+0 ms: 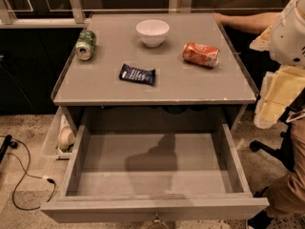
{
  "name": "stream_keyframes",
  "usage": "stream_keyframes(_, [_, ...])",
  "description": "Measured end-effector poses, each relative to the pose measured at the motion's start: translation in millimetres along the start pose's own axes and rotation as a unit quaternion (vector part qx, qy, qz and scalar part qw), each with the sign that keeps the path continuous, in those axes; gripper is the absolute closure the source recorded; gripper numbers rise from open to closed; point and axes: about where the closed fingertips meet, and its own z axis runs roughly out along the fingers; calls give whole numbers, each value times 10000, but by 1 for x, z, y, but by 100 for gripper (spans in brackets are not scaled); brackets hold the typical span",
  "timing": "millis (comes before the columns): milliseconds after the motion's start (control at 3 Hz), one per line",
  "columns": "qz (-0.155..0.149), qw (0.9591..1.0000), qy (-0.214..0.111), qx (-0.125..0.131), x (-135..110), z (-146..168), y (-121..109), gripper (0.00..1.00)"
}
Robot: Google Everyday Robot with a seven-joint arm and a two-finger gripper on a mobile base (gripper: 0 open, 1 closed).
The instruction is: Close top drawer
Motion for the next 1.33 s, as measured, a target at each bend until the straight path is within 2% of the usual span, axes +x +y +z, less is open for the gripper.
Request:
stream_keyframes(333, [0,10000,0,-1,0,0,0,0])
stream_keyframes(667, [60,9999,-72,-109,8,10,9,0])
stream_keyframes(1000, [53,9994,-225,-250,19,28,30,0])
stream_keyframes(1333, [99,9978,-445,-480,40,55,64,0])
